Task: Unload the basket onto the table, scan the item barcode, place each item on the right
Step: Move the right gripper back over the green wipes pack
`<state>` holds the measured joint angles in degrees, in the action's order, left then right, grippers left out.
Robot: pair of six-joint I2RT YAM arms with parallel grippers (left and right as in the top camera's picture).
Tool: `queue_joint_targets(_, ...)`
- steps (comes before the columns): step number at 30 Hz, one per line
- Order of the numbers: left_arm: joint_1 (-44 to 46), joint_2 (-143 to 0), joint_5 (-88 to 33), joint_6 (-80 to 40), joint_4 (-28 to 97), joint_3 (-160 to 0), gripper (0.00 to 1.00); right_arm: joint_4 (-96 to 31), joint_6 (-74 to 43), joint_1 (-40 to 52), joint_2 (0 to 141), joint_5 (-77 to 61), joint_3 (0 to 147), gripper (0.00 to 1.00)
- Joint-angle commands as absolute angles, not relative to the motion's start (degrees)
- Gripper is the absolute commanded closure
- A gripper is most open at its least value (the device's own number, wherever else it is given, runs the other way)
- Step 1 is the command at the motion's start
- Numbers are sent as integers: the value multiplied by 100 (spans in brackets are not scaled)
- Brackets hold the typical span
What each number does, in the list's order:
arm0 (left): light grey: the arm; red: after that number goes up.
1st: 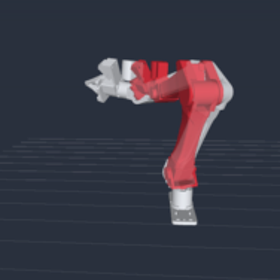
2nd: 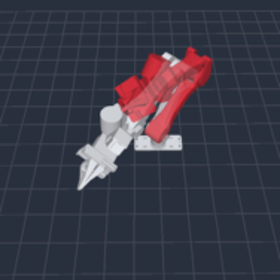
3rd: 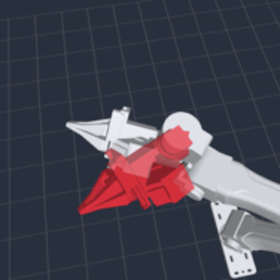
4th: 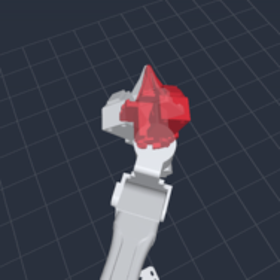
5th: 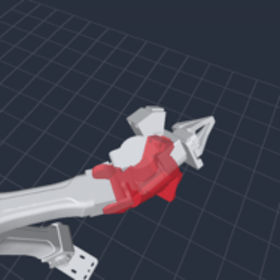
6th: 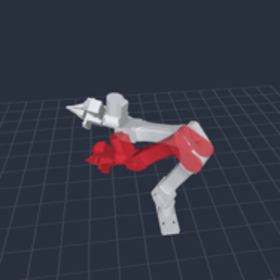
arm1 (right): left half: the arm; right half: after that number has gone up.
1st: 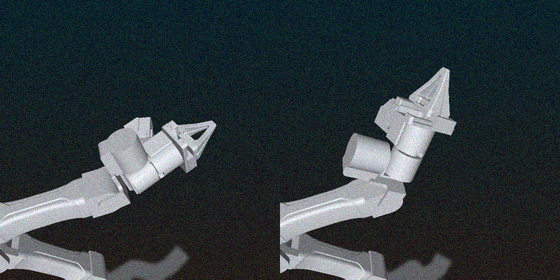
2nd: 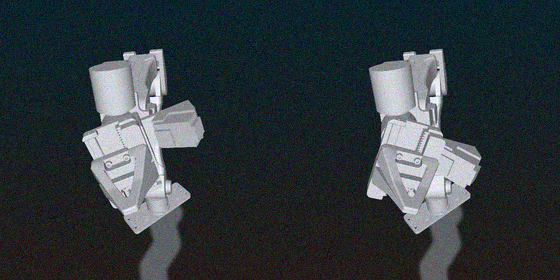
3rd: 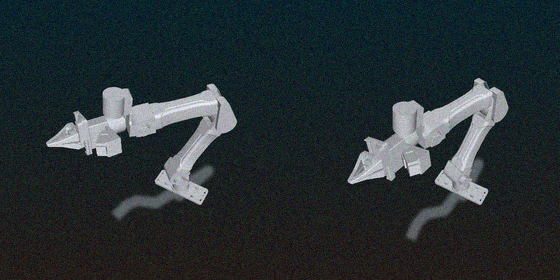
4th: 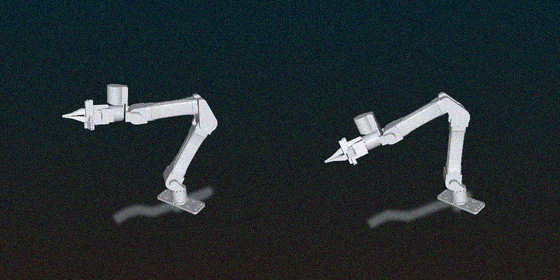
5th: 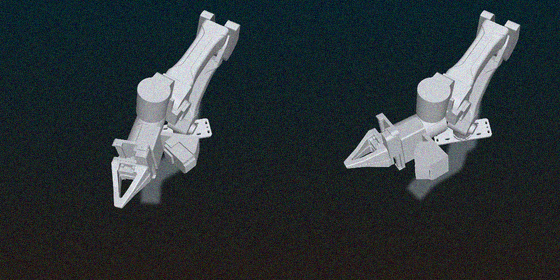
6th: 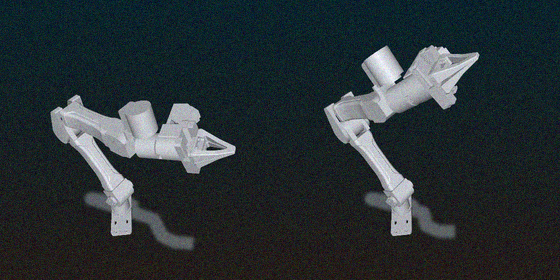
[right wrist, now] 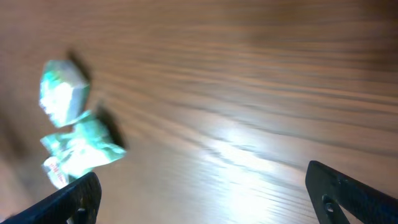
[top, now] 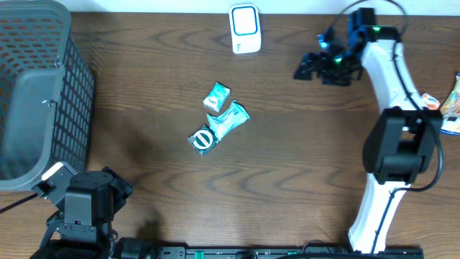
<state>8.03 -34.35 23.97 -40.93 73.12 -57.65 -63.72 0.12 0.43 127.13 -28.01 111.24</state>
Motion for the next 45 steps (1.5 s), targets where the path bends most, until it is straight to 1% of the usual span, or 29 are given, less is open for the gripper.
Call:
queue_joint_targets(1,784,-3428,2491,-4169,7328,-5765,2,-6287,-69,637,12720,-3232,11008,1)
queue_joint_targets(4,784,-3428,2491,-4169,7328,-5765,2,-6257,-519,1114,12720,-3234,10912,1)
queue_joint_targets(5,784,-3428,2491,-4169,7328,-5765,2,-6261,-626,1260,12720,-3236,10892,14)
queue_joint_targets(6,784,-3428,2491,-4169,7328,-5765,2,-6263,-720,1507,12720,-3236,10888,33)
queue_joint_targets(7,784,-3428,2491,-4169,7328,-5765,2,-6259,-731,1688,12720,-3240,10884,36)
queue_joint_targets(11,784,-3428,2491,-4169,7328,-5765,2,-6163,-746,2401,12720,-2923,10884,28)
queue_joint_targets(12,784,-3428,2491,-4169,7328,-5765,2,-6128,-812,2510,12720,-2777,10884,28)
queue_joint_targets(18,784,-3428,2491,-4169,7328,-5765,2,-5889,-2359,3288,12761,-674,10866,26)
queue_joint_targets(22,784,-3428,2491,-4167,7328,-5765,2,-5719,-3155,3616,12763,10,10809,28)
queue_joint_targets(27,784,-3428,2491,-4169,7328,-5765,2,-5697,-3645,3747,12763,204,10798,34)
queue_joint_targets(29,784,-3428,2491,-4167,7328,-5765,2,-5688,-3691,3758,12763,202,10781,40)
queue_joint_targets(31,784,-3428,2491,-4169,7328,-5765,2,-5640,-3732,3760,12763,222,10698,44)
queue_joint_targets(38,784,-3428,2491,-4169,7328,-5765,2,-5395,-3767,3760,12763,322,10169,42)
queue_joint_targets(45,784,-3428,2491,-4169,7328,-5765,2,-5710,-3771,3726,12763,1103,9861,42)
